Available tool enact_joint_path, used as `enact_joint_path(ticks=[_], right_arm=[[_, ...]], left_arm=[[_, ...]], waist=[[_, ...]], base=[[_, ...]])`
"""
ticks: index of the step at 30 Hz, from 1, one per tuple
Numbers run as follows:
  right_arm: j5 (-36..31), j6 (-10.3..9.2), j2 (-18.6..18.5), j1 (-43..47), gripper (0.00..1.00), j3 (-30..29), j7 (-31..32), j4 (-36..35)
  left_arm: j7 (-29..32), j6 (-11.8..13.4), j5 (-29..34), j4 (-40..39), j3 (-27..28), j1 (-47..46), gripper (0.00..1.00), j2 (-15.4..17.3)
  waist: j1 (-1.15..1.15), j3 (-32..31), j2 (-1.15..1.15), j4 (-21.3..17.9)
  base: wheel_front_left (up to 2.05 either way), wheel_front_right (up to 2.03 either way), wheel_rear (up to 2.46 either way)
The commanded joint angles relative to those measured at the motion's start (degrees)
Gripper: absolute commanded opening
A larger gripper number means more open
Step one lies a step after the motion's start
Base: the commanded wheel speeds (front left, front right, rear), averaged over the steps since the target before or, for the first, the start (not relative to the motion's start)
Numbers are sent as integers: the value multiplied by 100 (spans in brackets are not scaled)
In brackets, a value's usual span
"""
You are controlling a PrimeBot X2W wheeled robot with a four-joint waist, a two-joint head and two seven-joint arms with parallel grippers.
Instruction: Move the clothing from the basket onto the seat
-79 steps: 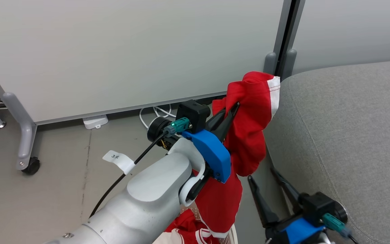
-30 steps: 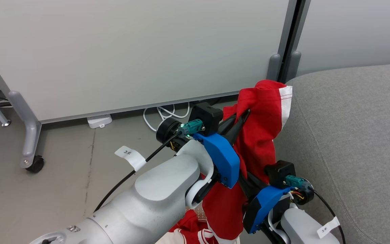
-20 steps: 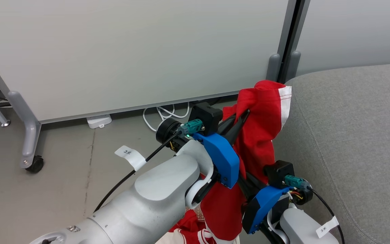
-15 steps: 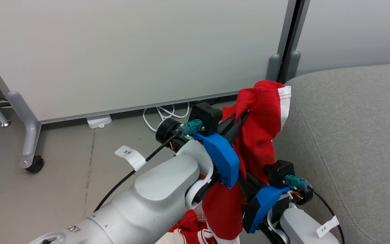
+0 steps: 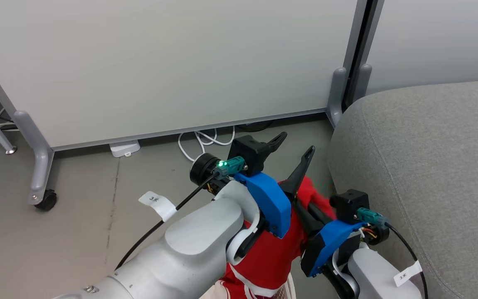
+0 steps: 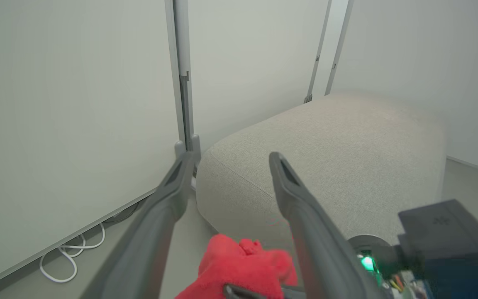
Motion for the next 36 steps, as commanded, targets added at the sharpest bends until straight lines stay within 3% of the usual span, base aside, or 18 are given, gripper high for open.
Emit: enact_joint_path(ticks=[1, 14, 22, 36], right_arm=[[-27, 3, -13, 56, 0, -92, -34, -68], [-259, 3, -13, 227, 0, -514, -29, -528], [-323, 3, -13, 342, 0, -654, -30, -746], [-316, 3, -13, 448, 0, -615, -30, -894]], left_arm=[[-41, 34, 129, 31, 97, 122, 100, 6], [-46, 209, 2152, -1201, 1838, 1752, 100, 651], [-47, -71, 3157, -1820, 2909, 2960, 100, 765], [-48, -480, 4161, -2327, 4423, 4213, 100, 641]], waist=[[0, 8, 0, 30], [0, 95, 0, 120], [0, 122, 0, 154], [0, 112, 0, 100]], base=[[0, 0, 0], [0, 0, 0], [0, 0, 0], [0, 0, 0]])
